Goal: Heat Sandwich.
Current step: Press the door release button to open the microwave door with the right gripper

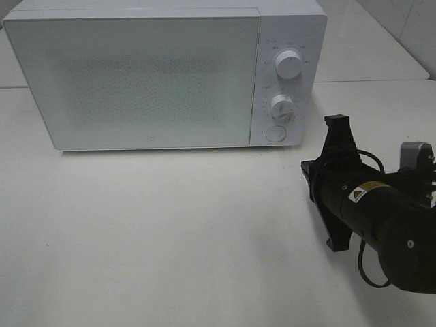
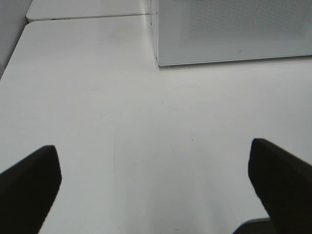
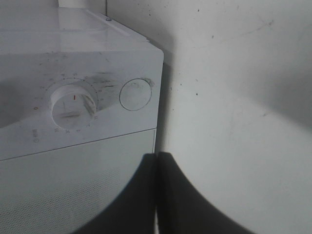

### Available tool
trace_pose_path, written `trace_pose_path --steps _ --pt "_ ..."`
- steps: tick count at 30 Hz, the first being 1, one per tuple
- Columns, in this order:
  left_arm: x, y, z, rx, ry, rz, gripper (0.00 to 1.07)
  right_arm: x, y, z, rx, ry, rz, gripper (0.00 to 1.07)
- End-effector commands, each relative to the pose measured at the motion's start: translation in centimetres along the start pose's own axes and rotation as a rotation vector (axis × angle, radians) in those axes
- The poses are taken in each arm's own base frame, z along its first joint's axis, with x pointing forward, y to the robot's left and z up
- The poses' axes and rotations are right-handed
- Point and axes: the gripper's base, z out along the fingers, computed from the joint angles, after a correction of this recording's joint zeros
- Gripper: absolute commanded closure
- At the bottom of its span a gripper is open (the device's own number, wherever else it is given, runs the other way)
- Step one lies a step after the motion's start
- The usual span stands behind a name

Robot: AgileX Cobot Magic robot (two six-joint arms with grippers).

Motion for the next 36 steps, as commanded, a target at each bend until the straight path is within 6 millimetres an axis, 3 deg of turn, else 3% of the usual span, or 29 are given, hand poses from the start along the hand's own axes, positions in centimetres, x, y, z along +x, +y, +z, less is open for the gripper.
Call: trace_pose_path --steps 1,11,16,27,36 --pt "0.2 -0.1 -0.2 0.004 -0.028 -0.006 0.04 0.1 0.2 0.1 -0.004 0.007 0.024 1.07" --pt "0.2 -0.1 -0.2 0.004 -0.028 -0.006 0.04 -0.3 1.4 1.3 0.005 -0.009 0.049 1.07" --pt "0.2 -0.1 -0.2 0.004 -0.028 -0.006 0.04 -0.4 2.1 3.0 0.0 0.003 0.044 1.07" --pt "0.2 -0.1 -0.2 0.004 -0.028 -0.006 0.04 1.2 2.0 6.5 0.022 0.03 0.057 1.07" --pt "0.2 -0.1 -0.2 0.004 -0.028 -0.006 0.04 1.0 2.4 9.0 0.025 0.018 0.062 1.07"
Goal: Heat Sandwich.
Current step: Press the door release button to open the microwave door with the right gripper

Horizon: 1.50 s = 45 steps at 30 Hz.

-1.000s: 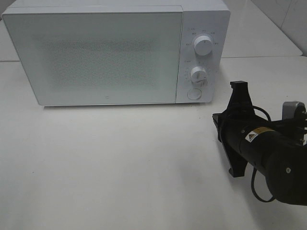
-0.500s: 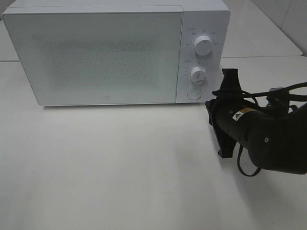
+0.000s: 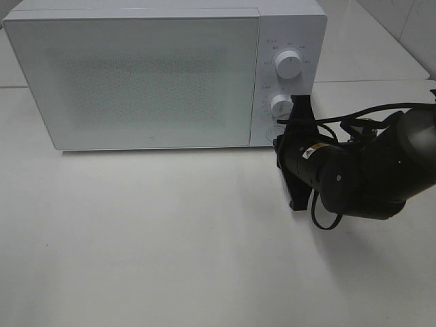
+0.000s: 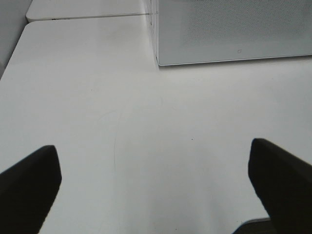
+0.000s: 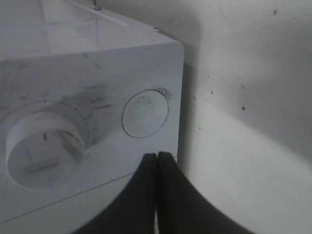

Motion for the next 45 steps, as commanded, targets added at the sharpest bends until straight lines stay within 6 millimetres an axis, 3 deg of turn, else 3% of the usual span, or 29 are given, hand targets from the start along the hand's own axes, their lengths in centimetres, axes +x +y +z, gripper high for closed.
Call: trace_pose_path --steps 1,15,45 --pt "0.2 -0.1 -0.2 0.004 -0.028 -0.006 0.04 -0.1 0.5 1.0 -0.011 -0.001 0.005 1.07" --pt "0.2 -0.1 -0.2 0.004 -0.028 -0.006 0.04 0.0 0.9 3.7 0.001 -0.014 0.024 1.07" --pt "0.2 -0.1 -0.2 0.004 -0.028 -0.006 0.04 -0.9 3.5 5.6 -0.158 -0.085 0.036 1.07"
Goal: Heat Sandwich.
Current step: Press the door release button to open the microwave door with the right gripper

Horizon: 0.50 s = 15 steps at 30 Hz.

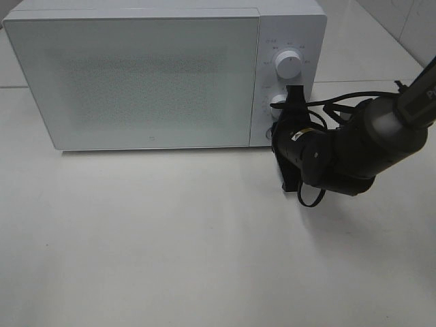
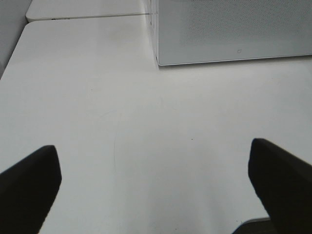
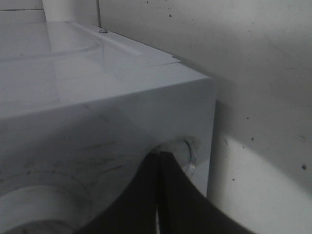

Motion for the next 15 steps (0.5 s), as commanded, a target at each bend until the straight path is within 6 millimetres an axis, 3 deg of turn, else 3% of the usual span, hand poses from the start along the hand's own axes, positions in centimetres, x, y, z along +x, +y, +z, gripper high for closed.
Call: trace_pose_path --steps 1,15 --pt "0.2 -0.1 -0.2 0.004 -0.028 -0.006 0.04 0.2 2.5 1.1 -0.163 -0.024 0.003 1.07" --pt "0.2 0.3 -0.2 -0.032 -0.027 0.013 0.04 0.4 5.1 2.1 -0.364 -0.094 -0.042 1.07"
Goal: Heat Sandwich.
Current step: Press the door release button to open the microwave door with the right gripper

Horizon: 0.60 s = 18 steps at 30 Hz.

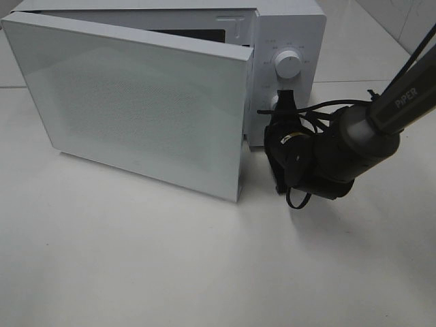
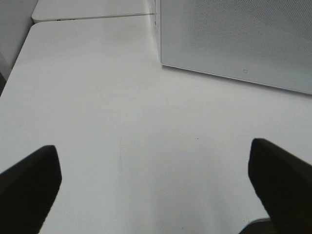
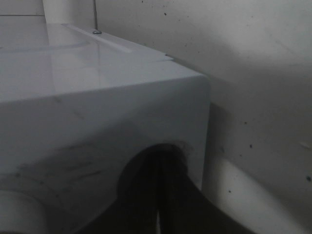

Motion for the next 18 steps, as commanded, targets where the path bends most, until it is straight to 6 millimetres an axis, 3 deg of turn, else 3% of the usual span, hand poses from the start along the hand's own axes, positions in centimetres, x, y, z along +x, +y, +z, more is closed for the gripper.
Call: trace_pose_path --steps 1,18 --pt "0.16 0.07 -0.19 -0.011 -0.028 0.001 0.04 -0.62 5.55 0.77 -0.342 -0.057 -0.012 1.07" --pt "0.16 0.08 -0.19 -0.012 -0.028 0.002 0.04 -0.38 5.03 0.93 -0.271 -0.029 -0.014 1.07"
